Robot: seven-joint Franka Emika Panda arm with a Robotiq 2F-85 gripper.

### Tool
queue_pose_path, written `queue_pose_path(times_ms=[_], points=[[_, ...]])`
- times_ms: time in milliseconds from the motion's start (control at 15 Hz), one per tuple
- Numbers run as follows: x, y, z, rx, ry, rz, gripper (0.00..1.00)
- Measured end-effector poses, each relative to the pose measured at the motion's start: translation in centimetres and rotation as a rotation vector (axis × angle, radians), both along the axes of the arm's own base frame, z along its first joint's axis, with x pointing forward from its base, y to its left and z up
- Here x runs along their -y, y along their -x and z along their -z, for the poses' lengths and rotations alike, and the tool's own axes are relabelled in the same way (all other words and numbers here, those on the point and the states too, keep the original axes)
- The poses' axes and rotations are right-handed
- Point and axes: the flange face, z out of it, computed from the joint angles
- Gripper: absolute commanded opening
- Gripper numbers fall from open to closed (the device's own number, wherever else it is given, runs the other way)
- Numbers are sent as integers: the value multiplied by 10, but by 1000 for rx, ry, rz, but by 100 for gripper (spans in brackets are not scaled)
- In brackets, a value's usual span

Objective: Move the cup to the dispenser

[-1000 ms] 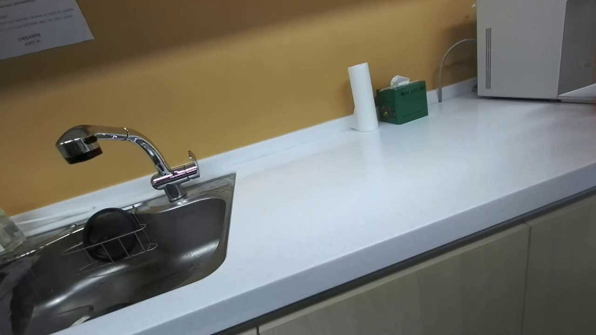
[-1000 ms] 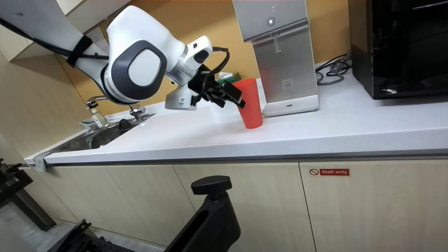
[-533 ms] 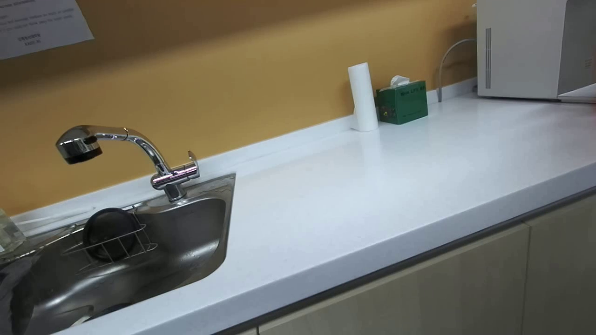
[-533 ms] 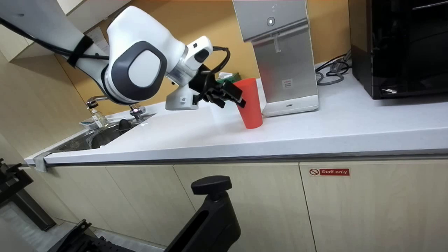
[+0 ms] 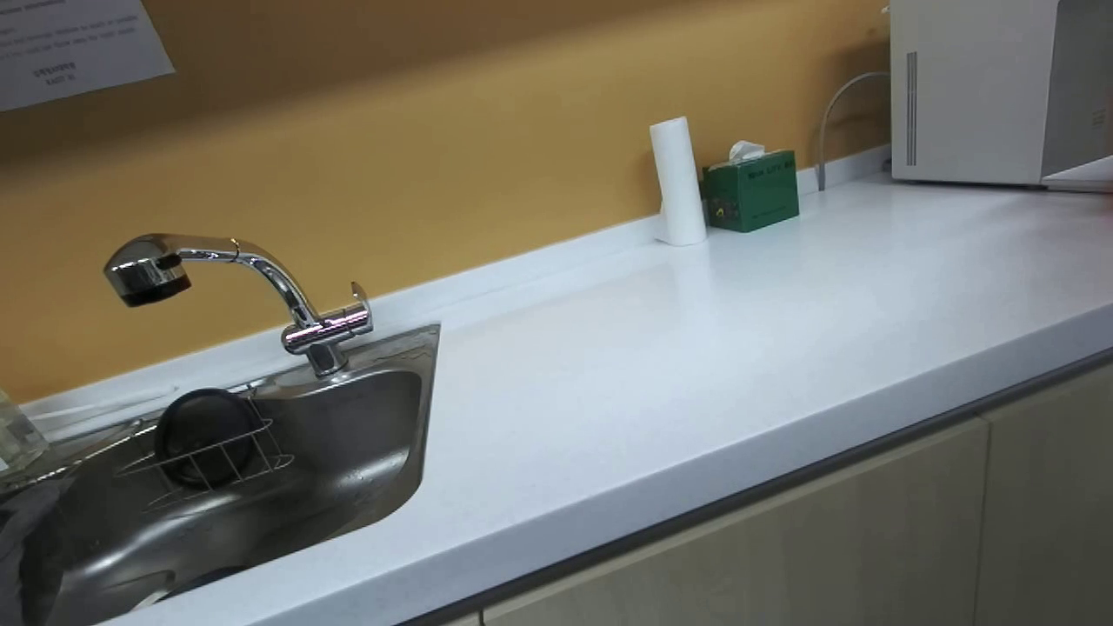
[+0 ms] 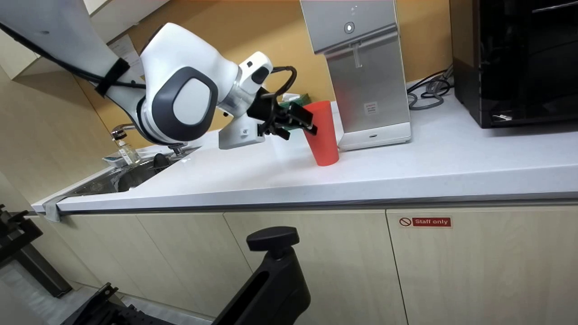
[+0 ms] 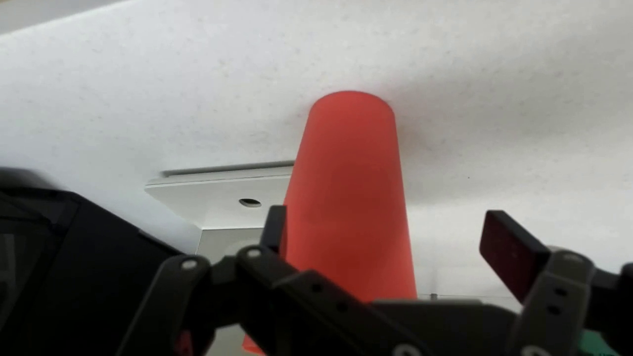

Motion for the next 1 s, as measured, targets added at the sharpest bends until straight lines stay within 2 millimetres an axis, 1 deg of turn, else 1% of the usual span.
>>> queue_pose_path(times_ms=[133,467,667,1000], points=[[2,-1,2,14,12,-3,100],[9,-17,-20,62,37,-4,100],[12,-23,-29,83,47,-4,100],[13,-26,-31,90,43,2,100]])
